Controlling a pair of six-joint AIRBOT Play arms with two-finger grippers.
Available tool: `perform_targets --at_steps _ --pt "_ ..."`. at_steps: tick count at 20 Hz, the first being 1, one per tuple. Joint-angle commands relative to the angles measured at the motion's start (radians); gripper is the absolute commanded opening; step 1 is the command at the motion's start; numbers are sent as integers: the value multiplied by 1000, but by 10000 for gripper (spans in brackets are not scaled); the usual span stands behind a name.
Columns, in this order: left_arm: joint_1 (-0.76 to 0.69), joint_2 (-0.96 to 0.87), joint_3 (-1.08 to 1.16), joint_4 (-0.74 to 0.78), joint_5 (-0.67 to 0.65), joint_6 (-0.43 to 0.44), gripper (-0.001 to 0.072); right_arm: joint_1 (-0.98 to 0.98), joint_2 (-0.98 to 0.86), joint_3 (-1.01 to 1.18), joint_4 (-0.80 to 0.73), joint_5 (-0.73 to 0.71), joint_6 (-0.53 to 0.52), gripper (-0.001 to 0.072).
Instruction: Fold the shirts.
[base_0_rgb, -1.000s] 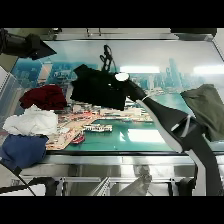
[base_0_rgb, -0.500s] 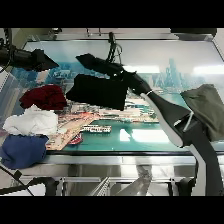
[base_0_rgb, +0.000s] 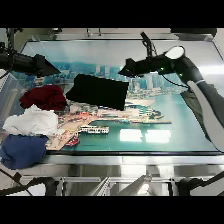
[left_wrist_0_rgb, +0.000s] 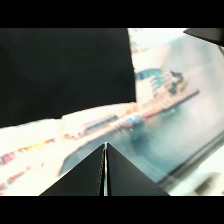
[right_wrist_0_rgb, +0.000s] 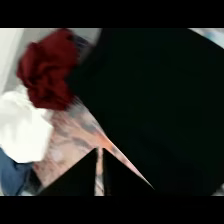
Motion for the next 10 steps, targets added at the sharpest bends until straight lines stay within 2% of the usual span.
perform_targets --at_steps 1,3,7,10 --pt "0 86 -135 -31 21 8 15 -45 83 -238 -62 -87 40 706" --pt "0 146 -223 -30 40 8 15 -41 35 -244 -40 -114 39 706" --pt "2 238 -314 -27 79 9 15 -37 -60 -243 106 -226 39 706" --pt "3 275 -319 -28 110 17 15 -2 -103 -242 108 -262 52 705"
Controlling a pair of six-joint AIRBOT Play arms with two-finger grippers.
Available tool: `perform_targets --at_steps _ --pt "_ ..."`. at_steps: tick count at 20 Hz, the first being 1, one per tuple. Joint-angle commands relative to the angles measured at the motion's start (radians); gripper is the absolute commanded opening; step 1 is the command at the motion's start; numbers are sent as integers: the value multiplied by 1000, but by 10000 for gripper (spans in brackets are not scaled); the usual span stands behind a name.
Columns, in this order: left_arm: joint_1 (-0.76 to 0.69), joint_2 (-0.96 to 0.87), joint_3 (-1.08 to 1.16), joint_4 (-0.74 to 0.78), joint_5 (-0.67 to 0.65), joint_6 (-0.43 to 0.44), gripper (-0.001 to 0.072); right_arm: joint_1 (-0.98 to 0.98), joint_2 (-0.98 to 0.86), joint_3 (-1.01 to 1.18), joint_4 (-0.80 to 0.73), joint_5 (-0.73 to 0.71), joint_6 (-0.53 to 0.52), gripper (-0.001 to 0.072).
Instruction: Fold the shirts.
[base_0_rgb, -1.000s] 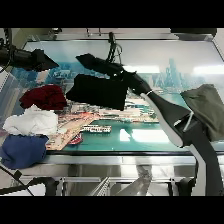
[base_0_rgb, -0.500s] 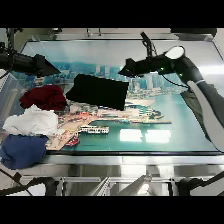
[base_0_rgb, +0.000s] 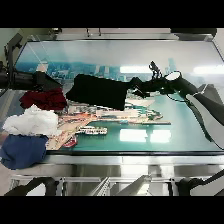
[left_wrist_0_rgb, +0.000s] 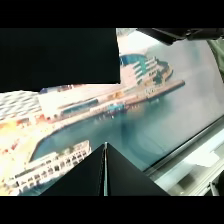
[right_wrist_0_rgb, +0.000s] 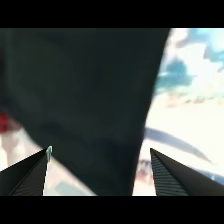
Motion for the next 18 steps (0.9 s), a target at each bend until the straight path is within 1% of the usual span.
perform_targets --at_steps 1,3,7,11,12,13,14,15,18 --pt "1 48 -26 -1 53 6 15 40 -52 -8 37 -73 21 704" --pt "1 49 -27 0 61 6 15 71 -70 -3 36 -114 45 699" --pt "1 49 -26 0 60 32 15 98 -130 58 36 -110 90 697" --pt "1 49 -27 0 60 48 15 122 -148 87 37 -102 89 691" --pt "1 49 -26 -1 60 48 16 128 -148 94 41 -101 76 383" --pt "1 49 -26 0 61 48 15 134 -148 101 50 -101 65 137" --pt "1 49 -26 0 60 48 16 137 -147 114 64 -96 51 66" --pt "1 49 -26 0 60 48 15 138 -143 134 66 -80 51 16" --pt "1 49 -27 0 60 48 15 124 -65 200 40 -51 51 14"
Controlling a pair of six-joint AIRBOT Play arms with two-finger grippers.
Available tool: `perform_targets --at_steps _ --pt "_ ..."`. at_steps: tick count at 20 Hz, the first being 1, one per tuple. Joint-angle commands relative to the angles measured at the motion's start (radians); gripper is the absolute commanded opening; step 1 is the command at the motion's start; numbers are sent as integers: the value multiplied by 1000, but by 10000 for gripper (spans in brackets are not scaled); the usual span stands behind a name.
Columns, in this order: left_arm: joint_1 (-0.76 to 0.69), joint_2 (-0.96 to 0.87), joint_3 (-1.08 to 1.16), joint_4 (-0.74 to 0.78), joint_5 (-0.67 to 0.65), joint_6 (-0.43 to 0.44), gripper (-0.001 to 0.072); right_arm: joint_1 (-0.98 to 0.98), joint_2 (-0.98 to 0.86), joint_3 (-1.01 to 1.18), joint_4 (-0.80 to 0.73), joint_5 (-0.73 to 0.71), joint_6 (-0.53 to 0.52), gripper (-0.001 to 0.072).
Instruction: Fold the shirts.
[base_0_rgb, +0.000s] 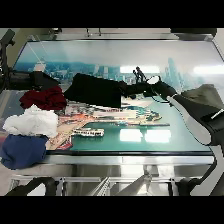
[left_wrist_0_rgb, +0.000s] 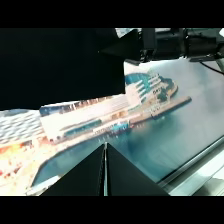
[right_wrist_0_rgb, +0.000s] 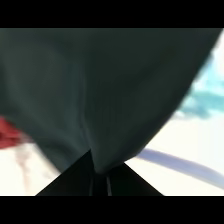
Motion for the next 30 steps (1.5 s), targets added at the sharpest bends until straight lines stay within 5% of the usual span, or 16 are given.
perform_targets --at_steps 1,6,13,19,23,27,30 --pt "1 1 -1 1 -4 0 15 -21 99 62 -17 24 -9 14" --pt "1 0 -1 -1 -32 -3 15 -211 404 67 -171 79 88 14" --pt "1 0 -1 -2 -54 -22 15 -486 700 66 -424 406 182 14" --pt "1 0 -1 -2 -53 -48 15 -623 737 66 -517 390 183 14" --pt "1 0 -1 -2 -39 -48 15 -688 617 67 -483 227 130 14" --pt "1 -21 -1 -2 -8 -47 15 -689 502 101 -151 49 -128 15" --pt "-2 -69 -1 -2 -20 -47 15 -714 474 163 -137 34 -124 14"
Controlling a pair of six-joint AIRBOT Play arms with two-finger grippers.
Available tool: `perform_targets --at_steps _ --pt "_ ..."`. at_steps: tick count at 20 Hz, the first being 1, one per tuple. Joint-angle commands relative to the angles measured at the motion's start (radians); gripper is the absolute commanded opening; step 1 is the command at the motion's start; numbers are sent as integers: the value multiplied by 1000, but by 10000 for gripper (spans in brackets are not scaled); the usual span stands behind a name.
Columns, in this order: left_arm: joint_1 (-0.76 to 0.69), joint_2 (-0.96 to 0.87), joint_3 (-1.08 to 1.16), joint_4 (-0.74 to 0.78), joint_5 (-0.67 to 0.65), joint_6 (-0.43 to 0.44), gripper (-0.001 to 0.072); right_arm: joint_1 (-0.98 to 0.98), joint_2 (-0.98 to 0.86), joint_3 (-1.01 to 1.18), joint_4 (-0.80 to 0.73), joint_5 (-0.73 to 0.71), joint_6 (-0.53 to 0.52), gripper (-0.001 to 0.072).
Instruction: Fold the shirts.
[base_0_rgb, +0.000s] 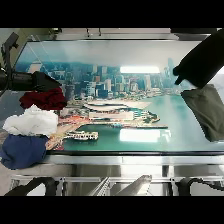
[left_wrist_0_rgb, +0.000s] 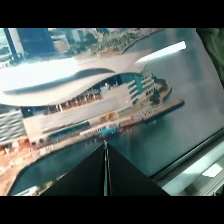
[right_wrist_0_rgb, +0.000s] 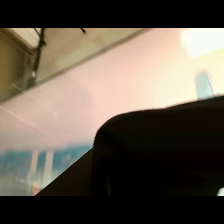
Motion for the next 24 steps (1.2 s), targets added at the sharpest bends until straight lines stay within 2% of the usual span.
perform_targets --at_steps 1,4,7,8,11,13,15,19,21,22,24 --pt "-2 -50 0 0 -11 -1 15 -41 -37 40 94 -57 -50 14" --pt "-2 -87 0 0 -36 -1 15 -126 -39 40 28 16 -16 14" --pt "-2 -109 0 0 -72 -1 15 -199 -39 39 -247 119 113 14" --pt "-2 -113 0 0 -87 -1 15 -221 -39 35 -303 172 122 14" --pt "-2 -112 0 0 -106 -1 15 -263 -38 23 -306 259 103 14" --pt "-2 -112 0 0 -105 0 14 -263 -38 23 -247 257 68 14" --pt "-2 -112 0 0 -103 1 14 -261 -44 23 -94 233 -20 15" --pt "-2 -112 0 0 -35 4 15 -254 -86 25 308 -2 -250 15" --pt "-2 -112 0 0 18 8 15 -246 -123 44 475 -89 -402 17" --pt "-2 -112 0 0 39 10 15 -243 -144 68 510 -92 -456 24" --pt "-2 -112 0 -1 60 10 15 -240 -169 96 451 -75 -473 23"
